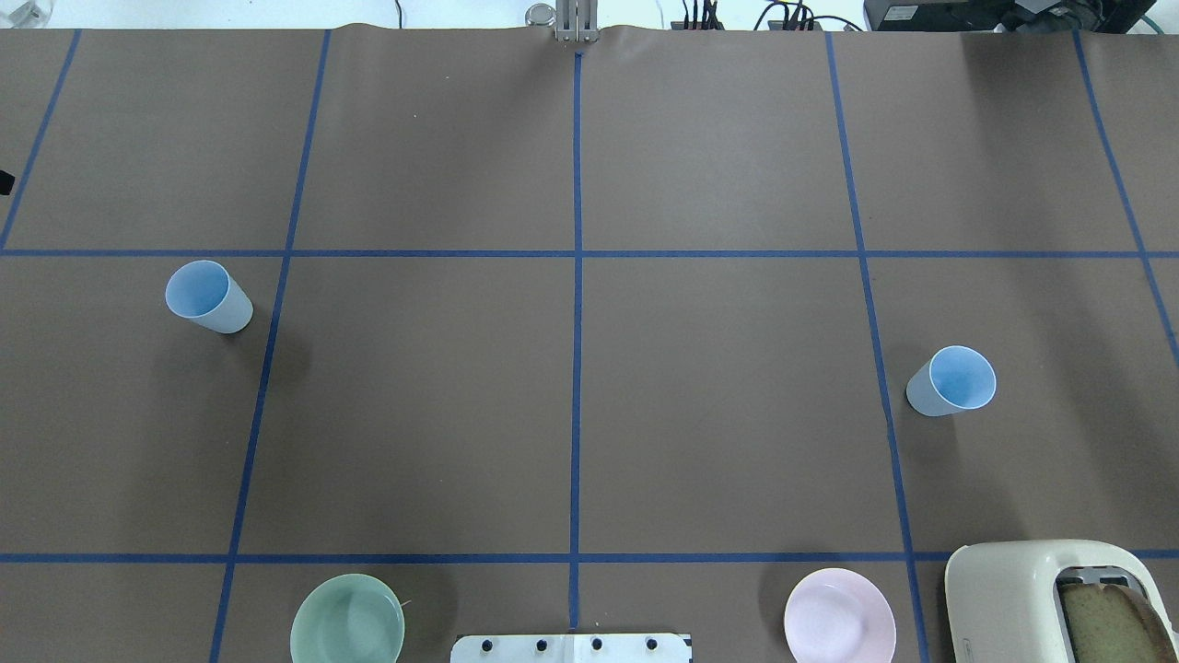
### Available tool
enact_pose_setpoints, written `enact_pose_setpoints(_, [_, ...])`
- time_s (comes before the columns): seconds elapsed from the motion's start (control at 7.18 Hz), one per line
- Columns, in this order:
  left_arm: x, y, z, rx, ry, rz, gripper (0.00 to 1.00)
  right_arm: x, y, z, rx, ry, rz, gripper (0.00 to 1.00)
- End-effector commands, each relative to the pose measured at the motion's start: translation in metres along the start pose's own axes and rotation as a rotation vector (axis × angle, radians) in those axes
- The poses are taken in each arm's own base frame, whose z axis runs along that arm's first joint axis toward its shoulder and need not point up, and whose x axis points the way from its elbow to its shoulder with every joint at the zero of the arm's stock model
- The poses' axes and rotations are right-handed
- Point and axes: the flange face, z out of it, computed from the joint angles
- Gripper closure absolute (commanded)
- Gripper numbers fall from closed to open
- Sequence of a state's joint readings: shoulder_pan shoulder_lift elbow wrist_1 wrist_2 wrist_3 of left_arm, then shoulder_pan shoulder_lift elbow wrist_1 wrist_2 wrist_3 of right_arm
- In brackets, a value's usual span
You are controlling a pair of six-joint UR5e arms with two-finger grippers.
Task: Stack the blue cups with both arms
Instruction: 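Lower the left gripper onto the light-blue cup nearest it and grasp it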
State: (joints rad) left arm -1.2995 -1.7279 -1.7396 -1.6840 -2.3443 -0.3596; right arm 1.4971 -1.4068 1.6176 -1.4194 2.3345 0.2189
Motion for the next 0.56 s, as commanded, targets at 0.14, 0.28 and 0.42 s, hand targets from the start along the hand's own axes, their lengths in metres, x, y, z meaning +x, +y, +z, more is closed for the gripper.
enact_pose_setpoints(0.14, [0.057,-0.009,0.060,0.002,-0.013,-0.010,0.03,-0.005,0.004,-0.006,0.009,-0.005,-0.004,0.00])
enact_pose_setpoints(0.28, [0.074,-0.019,0.071,-0.008,-0.006,-0.002,0.03,-0.006,0.006,-0.008,0.012,-0.007,-0.004,0.00])
enact_pose_setpoints(0.42, [0.086,-0.015,0.087,-0.012,-0.036,0.018,0.03,-0.008,0.006,-0.010,0.015,-0.008,0.004,0.00])
